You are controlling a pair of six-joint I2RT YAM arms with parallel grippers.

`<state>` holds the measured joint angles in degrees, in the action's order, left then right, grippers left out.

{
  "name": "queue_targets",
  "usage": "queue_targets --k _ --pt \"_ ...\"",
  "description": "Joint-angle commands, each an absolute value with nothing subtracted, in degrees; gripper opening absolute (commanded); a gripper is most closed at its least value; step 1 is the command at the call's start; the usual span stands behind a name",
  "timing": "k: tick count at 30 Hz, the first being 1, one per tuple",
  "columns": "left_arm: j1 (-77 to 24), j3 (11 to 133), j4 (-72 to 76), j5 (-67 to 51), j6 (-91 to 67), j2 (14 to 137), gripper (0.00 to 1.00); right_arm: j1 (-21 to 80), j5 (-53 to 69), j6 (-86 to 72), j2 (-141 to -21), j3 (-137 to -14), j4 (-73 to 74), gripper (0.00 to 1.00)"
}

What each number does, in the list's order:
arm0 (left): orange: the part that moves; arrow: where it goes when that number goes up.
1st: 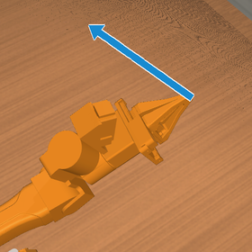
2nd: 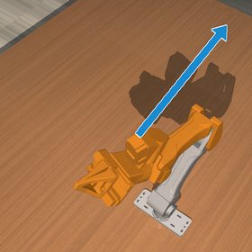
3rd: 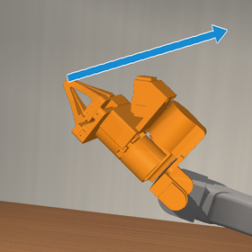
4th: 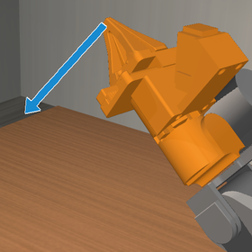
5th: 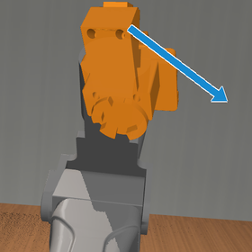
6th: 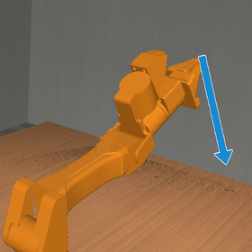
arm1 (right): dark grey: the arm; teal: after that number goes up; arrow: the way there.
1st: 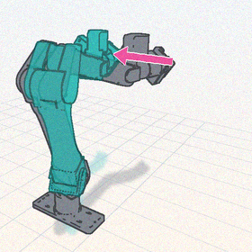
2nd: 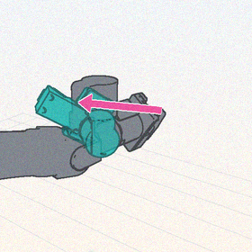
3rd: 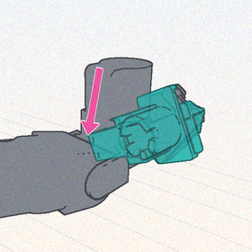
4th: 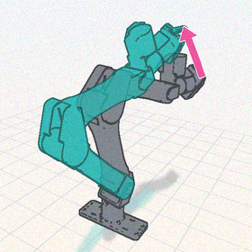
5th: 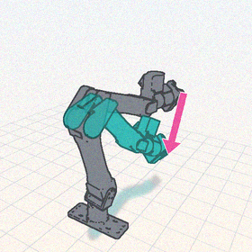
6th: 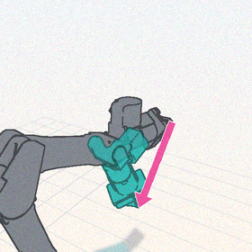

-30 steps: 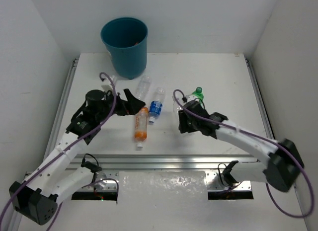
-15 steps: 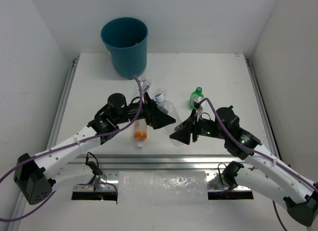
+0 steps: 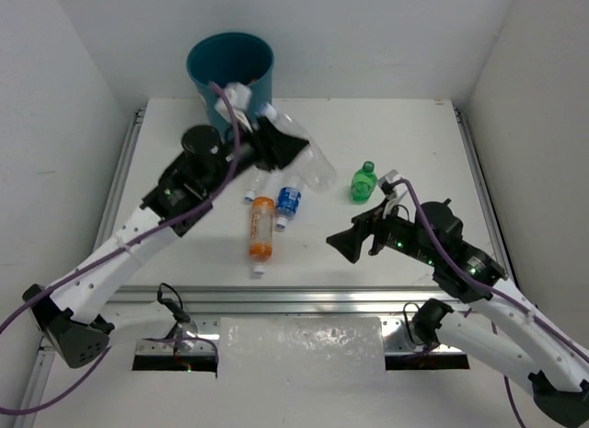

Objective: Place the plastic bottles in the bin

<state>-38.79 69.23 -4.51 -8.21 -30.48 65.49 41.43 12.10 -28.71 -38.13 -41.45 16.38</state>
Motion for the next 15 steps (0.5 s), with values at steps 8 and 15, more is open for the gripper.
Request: queue_targets --k 8,15 --pt "-15.4 107.1 -10.6 18.2 -22.1 91.0 0.00 41.7 -5.2 -27.9 -33.4 -49.0 33.2 0.99" --pt "-10.3 146.6 -14.6 19.5 -15.5 125.6 0.48 41.7 -2.3 -26.9 -33.7 -49.0 32.8 0.99"
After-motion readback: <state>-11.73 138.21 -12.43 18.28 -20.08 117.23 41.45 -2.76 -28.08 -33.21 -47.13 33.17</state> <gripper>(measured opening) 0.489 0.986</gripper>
